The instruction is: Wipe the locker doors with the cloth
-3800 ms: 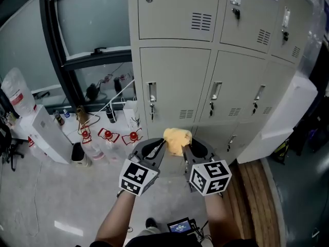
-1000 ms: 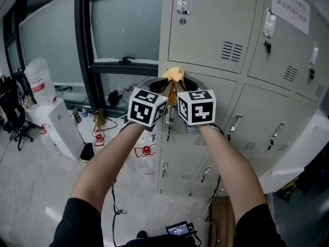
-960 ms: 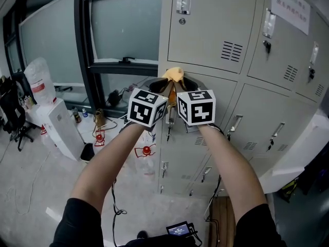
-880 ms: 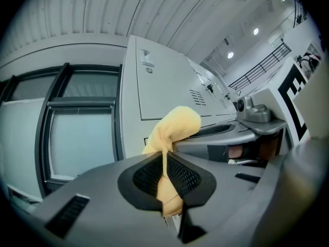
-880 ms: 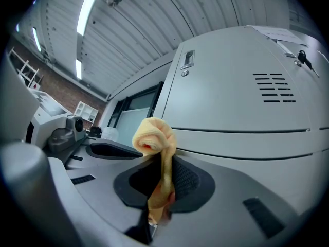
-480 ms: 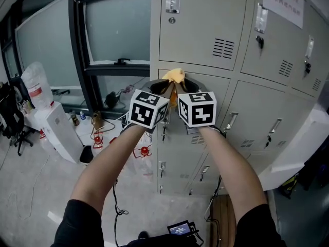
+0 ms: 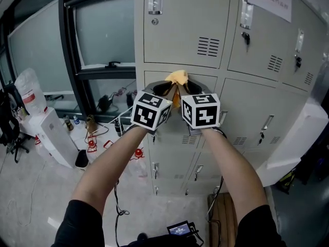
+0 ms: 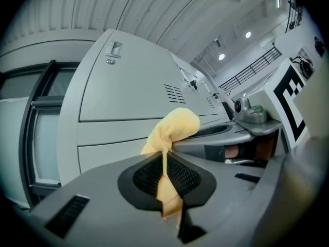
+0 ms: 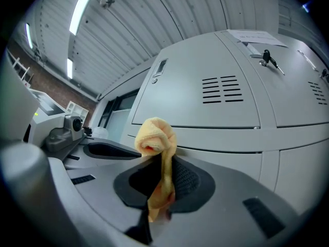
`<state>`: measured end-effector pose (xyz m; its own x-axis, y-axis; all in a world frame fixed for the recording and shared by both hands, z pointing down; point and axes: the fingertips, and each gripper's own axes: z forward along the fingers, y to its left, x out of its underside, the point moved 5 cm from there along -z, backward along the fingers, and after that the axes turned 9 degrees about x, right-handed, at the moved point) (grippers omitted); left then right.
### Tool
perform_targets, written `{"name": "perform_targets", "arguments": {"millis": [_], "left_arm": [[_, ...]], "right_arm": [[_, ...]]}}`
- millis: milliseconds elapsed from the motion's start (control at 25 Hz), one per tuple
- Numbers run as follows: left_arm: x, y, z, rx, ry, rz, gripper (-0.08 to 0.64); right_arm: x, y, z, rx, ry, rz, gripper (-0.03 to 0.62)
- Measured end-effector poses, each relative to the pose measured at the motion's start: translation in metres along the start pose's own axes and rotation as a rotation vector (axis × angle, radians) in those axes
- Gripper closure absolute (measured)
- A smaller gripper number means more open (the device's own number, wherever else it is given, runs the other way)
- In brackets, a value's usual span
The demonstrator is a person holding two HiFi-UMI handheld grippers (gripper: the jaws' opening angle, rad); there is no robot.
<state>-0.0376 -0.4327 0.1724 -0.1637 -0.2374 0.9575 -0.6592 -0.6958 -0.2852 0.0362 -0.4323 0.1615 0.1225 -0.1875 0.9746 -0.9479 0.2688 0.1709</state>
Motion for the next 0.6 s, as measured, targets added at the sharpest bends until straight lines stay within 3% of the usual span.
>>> {"name": "perform_targets", "arguments": {"millis": [600], "left_arm": [[-0.012, -0.054, 0.058, 0.104, -0.008, 0.037, 0.522]], "right_arm": [[0.012, -0.075, -0.029, 0.102, 0.014, 0.028, 0.525]]}}
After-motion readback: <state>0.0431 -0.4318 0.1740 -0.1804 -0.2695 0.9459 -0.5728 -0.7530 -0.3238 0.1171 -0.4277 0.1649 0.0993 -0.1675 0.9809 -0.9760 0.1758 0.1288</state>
